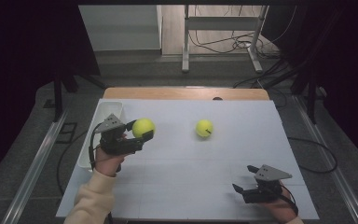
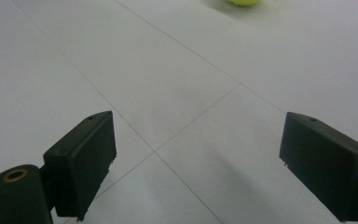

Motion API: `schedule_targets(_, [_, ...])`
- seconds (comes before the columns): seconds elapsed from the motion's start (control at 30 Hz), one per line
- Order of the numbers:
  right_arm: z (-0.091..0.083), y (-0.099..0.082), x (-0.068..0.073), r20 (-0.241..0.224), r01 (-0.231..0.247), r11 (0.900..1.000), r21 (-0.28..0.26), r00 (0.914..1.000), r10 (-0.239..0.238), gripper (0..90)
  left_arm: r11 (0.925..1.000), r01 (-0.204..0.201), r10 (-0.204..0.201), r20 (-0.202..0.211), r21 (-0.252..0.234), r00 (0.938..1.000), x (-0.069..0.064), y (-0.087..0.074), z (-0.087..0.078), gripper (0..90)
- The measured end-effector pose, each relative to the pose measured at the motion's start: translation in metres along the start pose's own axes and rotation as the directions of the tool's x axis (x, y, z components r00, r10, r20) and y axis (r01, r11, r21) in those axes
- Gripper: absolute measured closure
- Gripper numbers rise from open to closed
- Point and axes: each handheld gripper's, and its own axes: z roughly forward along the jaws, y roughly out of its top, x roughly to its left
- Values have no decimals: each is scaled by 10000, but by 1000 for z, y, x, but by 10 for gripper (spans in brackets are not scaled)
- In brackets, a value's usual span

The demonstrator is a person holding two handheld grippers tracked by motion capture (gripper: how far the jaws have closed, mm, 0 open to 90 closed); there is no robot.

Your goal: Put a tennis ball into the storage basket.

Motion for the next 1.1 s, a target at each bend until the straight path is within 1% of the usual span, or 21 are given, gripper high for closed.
schedule_targets(0.1, [0, 0, 0, 47, 28, 10000, 65, 10000, -28, 112, 10000, 24, -24, -157, 13, 9999, 2, 0, -2, 256])
schedule_targets(0.33, [0, 0, 0, 43, 78, 9999, 94, 10000, -78, 113, 10000, 59, -61, -258, -72, 9996, 5, 1, -5, 256])
schedule_targets(0.37, [0, 0, 0, -12, 64, 10000, 58, 10000, -64, 113, 9999, 63, -65, -266, -82, 9996, 5, 1, -6, 256])
schedule_targets(0.5, [0, 0, 0, 43, 83, 9999, 94, 10000, -83, 113, 9999, 71, -74, -307, -116, 9995, 6, 1, -7, 256])
schedule_targets(0.7, [0, 0, 0, -19, 74, 10000, 58, 10000, -74, 113, 9996, 131, -142, -484, -238, 9987, 10, 2, -13, 256])
schedule_targets(0.93, [0, 0, 0, -14, 59, 10000, 79, 10000, -58, 113, 9999, 72, -77, -522, -105, 9986, 10, 0, -10, 256])
schedule_targets(1.1, [1, -1, 0, -36, 50, 9999, 93, 10000, -50, 113, 9999, 74, -81, -569, -130, 9983, 10, 0, -11, 256])
